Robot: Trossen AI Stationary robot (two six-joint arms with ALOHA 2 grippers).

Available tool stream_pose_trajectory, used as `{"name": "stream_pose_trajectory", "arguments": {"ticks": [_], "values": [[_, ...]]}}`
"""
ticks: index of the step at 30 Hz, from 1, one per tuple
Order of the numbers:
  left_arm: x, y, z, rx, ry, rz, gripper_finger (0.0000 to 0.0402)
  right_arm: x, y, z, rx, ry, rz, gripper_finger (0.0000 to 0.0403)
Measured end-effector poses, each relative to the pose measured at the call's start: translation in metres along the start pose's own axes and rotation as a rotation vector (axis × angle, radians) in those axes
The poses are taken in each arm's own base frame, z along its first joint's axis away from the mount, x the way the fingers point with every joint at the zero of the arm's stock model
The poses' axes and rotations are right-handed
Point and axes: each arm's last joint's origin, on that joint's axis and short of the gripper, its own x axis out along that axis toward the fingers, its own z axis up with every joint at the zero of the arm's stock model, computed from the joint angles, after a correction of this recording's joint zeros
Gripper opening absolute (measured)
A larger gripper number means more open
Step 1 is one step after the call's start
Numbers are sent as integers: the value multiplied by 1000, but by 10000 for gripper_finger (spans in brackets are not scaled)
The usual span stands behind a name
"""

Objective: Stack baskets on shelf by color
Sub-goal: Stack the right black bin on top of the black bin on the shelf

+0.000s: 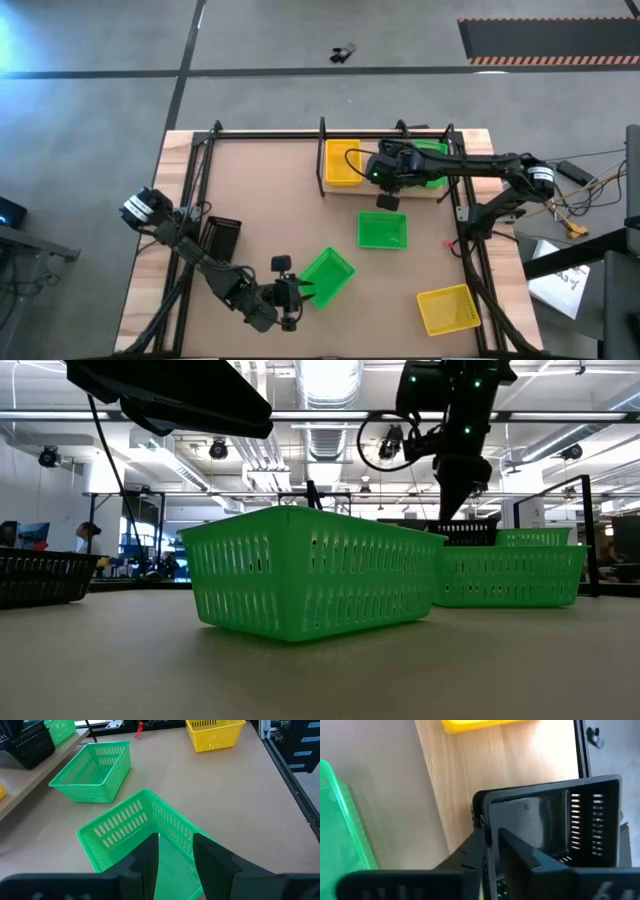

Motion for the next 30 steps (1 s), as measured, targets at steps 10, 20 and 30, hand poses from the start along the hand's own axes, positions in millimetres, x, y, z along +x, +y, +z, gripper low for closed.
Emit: {"name": "stream_pose_trajectory", "arguments": {"ticks": [10, 20, 30], "values": [[0, 0, 0, 0, 0, 0, 105, -13, -4, 3, -4, -53, 0, 175], [0, 0, 0, -3, -3, -1, 105, 14, 2, -6, -100, 58, 10, 135], [0, 0, 1, -4, -4, -2, 105, 21, -2, -4, -139, 27, -2, 25]]}}
